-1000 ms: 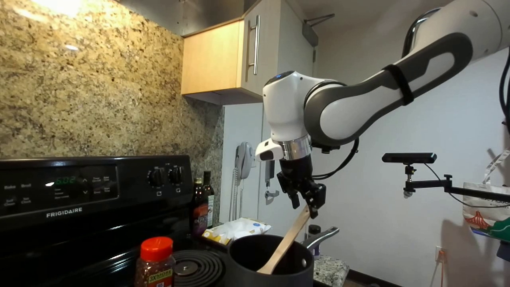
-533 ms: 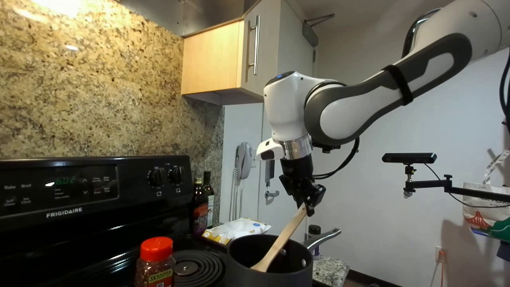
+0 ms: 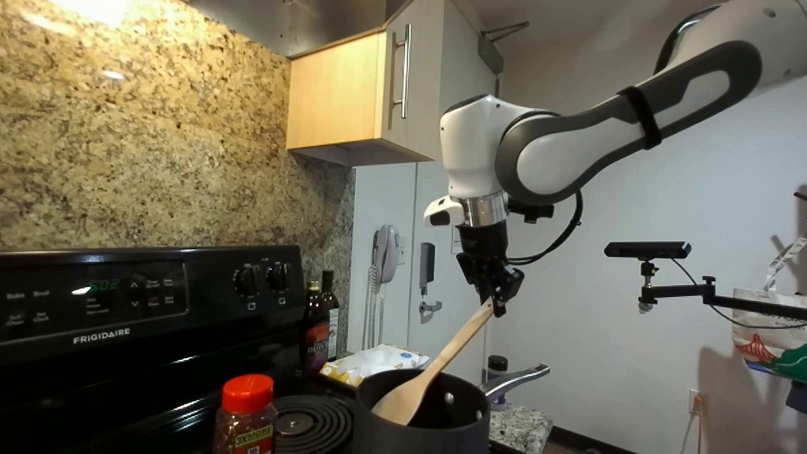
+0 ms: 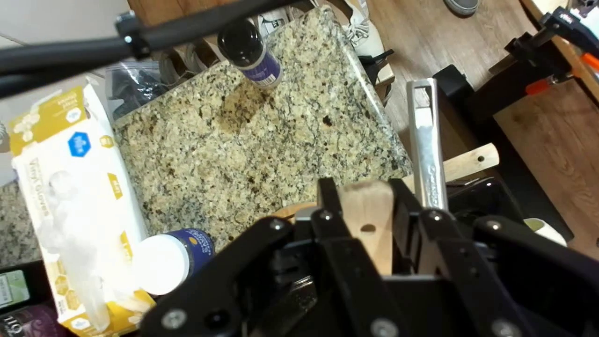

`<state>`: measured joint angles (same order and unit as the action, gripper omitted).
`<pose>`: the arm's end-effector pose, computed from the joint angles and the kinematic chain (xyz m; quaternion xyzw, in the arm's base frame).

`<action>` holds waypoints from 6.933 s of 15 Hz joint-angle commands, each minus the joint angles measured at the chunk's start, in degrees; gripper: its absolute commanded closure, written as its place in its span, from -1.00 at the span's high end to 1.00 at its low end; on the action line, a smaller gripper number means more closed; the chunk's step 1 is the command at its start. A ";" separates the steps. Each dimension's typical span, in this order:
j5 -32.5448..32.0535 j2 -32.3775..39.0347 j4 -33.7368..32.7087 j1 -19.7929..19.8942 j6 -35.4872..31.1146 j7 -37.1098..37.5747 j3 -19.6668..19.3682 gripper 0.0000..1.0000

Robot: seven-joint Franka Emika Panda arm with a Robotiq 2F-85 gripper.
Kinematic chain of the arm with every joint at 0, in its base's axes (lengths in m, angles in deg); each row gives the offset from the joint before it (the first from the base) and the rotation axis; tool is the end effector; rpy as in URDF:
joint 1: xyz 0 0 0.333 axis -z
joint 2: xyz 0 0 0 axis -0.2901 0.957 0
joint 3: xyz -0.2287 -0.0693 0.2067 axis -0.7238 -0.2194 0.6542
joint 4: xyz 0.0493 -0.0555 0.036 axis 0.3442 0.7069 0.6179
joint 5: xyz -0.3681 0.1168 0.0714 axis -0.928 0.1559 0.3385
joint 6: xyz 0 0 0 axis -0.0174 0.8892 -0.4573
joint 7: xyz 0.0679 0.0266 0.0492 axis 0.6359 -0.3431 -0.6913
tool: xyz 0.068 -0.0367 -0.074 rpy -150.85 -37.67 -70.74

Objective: Take the wooden spoon out of the pot then put the lid on it

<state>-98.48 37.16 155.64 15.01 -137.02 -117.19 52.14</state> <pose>0.4833 -0.0428 0.4804 0.8632 0.4506 -0.1230 0.1917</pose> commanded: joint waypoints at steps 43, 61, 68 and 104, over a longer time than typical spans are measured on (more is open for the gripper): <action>27.46 10.50 -17.03 -3.68 -11.08 -30.44 1.26 -0.72; 34.61 45.62 -69.27 1.90 20.49 -50.36 5.39 -0.72; 31.80 47.54 -70.38 -0.14 17.10 -47.63 4.03 -0.72; 30.76 49.21 -70.90 -2.84 16.94 -42.94 2.06 1.00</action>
<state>-66.23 88.66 85.97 12.45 -119.28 -165.07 56.15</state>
